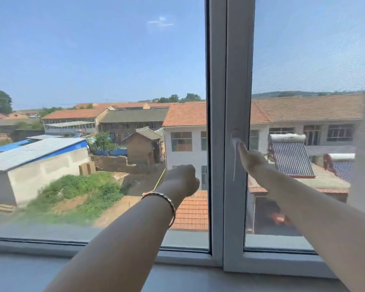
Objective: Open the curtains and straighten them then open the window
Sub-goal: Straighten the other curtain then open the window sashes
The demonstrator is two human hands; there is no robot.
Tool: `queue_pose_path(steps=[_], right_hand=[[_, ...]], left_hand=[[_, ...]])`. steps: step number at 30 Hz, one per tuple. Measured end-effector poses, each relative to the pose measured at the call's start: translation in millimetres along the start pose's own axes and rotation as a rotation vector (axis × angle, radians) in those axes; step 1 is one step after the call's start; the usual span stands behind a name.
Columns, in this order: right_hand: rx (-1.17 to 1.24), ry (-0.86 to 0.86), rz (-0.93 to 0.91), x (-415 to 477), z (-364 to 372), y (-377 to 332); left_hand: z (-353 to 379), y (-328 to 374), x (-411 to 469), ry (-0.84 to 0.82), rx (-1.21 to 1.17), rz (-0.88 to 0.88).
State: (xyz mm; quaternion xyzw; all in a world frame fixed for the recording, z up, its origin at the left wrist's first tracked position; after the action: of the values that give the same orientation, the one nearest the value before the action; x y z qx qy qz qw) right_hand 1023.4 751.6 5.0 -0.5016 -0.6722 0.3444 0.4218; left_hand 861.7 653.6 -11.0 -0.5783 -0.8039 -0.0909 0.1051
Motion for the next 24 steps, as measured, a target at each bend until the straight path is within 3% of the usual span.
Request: queue_pose_path(steps=[3, 5, 10, 13, 17, 24], right_hand=[[0.201, -0.040, 0.064, 20, 17, -3], [0.200, -0.039, 0.055, 30, 24, -4], [-0.054, 0.041, -0.096, 47, 20, 0], [-0.201, -0.005, -0.216, 54, 10, -6], [-0.337, -0.095, -0.236, 61, 5, -13], [-0.534, -0.104, -0.322, 38, 1, -21]], left_hand=[[4, -6, 16, 0.008, -0.027, 0.008], [5, -6, 21, 0.002, -0.004, 0.026], [6, -8, 40, -0.010, -0.059, 0.015], [10, -7, 46, -0.008, -0.015, -0.007], [12, 4, 46, 0.005, 0.071, -0.013], [10, 26, 34, -0.026, 0.038, -0.050]])
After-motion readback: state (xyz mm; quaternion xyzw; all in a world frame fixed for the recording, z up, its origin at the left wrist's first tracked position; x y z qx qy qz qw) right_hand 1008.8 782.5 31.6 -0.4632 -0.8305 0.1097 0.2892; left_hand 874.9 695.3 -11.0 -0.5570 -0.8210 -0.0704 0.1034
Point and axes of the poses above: each hand's wrist, its own x-axis towards the middle knuckle, its own z-axis out of the palm, y = z × x, the point moved 4 cm from there along x, towards the middle knuckle, and after that the axes turned 5 degrees about x, right-handed, at the moved point
